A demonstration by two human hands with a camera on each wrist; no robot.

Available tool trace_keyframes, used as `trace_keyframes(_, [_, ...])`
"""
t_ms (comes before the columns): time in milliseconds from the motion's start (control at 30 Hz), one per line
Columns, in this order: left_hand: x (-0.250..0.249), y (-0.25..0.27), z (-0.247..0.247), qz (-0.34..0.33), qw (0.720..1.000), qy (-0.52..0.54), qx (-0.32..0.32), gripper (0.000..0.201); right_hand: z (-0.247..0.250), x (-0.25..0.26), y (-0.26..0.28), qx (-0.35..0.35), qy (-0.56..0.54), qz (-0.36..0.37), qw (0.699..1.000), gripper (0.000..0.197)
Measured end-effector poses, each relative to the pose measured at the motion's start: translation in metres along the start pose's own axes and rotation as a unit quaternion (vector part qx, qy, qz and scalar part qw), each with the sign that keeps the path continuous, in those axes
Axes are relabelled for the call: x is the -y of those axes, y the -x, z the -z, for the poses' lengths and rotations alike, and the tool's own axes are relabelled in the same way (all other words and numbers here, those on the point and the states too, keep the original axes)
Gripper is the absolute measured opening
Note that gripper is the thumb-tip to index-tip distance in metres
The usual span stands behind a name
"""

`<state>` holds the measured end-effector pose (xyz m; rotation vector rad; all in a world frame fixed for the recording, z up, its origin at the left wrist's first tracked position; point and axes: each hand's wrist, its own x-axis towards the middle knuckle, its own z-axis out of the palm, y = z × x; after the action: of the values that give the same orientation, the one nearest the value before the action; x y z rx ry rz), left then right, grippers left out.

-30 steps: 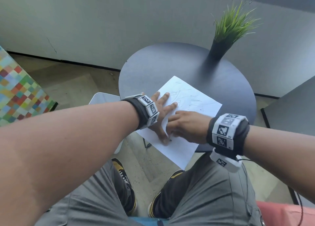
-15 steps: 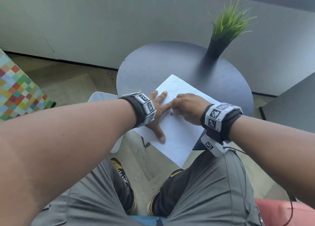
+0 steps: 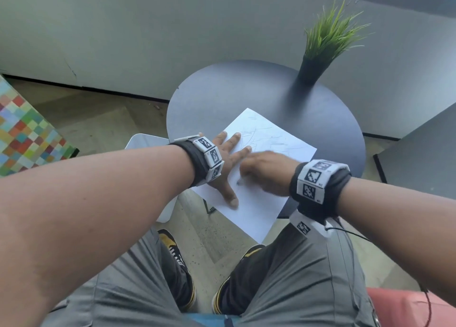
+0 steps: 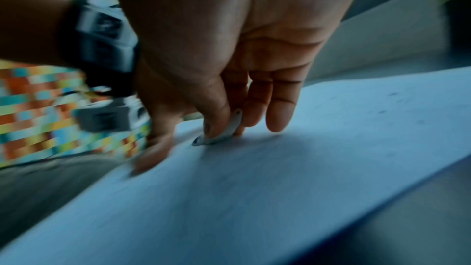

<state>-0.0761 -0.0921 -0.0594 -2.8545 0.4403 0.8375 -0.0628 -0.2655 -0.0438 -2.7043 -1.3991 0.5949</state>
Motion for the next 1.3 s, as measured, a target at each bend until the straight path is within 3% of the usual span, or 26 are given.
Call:
trace_keyframes(67, [0.000,0.002,0.001,0.000,1.000,-0.002,-0.001,0.150,0.006,-0.022,-0.010,-0.057,-0.029,-0.123,0.990,0.019])
trace_keyframes(133, [0.000,0.004,0.002,0.003,1.000,0.000,0.005,0.149,0.008,-0.037,-0.015,-0.074,-0.015,-0.202,0.977,0.025])
trace_keyframes(300, [-0.001,0.002,0.008,0.004,0.999,0.026,-0.023,0.131,0.008,-0.044,-0.015,-0.064,-0.043,-0.258,0.963,0.025])
trace_keyframes(400, [-0.002,0.002,0.007,0.001,0.999,0.018,-0.045,0.128,0.008,-0.034,-0.013,-0.081,-0.034,-0.245,0.966,0.023])
trace_keyframes(567, [-0.002,0.005,0.007,0.004,0.999,0.022,-0.034,0.135,-0.006,0.004,-0.008,-0.020,-0.011,-0.097,0.995,0.017])
trace_keyframes(700, [0.000,0.003,0.004,0.011,0.999,0.017,-0.033,0.136,0.007,-0.033,-0.018,-0.086,-0.047,-0.233,0.967,0.022])
trace_keyframes(733, [0.000,0.004,0.004,0.011,0.999,0.019,-0.031,0.136,0.006,-0.032,-0.019,-0.093,-0.046,-0.234,0.967,0.022])
trace_keyframes(867, [-0.001,0.006,0.007,0.012,0.999,0.031,-0.024,0.137,-0.012,0.010,-0.007,-0.031,-0.077,-0.073,0.994,0.020])
trace_keyframes(900, [-0.001,0.006,0.007,0.011,0.999,0.031,-0.024,0.137,-0.011,0.010,-0.004,-0.018,-0.074,-0.064,0.995,0.019])
trace_keyframes(1067, [-0.001,0.005,0.007,0.012,1.000,0.015,-0.021,0.134,0.008,-0.036,-0.013,-0.093,-0.061,-0.252,0.961,0.019])
trace_keyframes(1100, [-0.001,0.005,0.007,0.013,1.000,0.013,-0.020,0.133,0.006,-0.031,-0.013,-0.097,-0.058,-0.239,0.965,0.019])
trace_keyframes(1200, [0.000,0.008,0.008,0.011,1.000,0.013,-0.020,0.134,-0.007,0.004,-0.005,-0.039,-0.072,-0.092,0.992,0.016])
trace_keyframes(1233, [0.000,0.009,0.008,0.012,1.000,0.013,-0.019,0.134,-0.009,0.006,-0.002,-0.026,-0.072,-0.073,0.994,0.015])
trace_keyframes(1300, [0.000,0.011,0.007,0.015,1.000,0.013,-0.014,0.133,-0.003,-0.010,-0.005,-0.049,-0.074,-0.123,0.988,0.017])
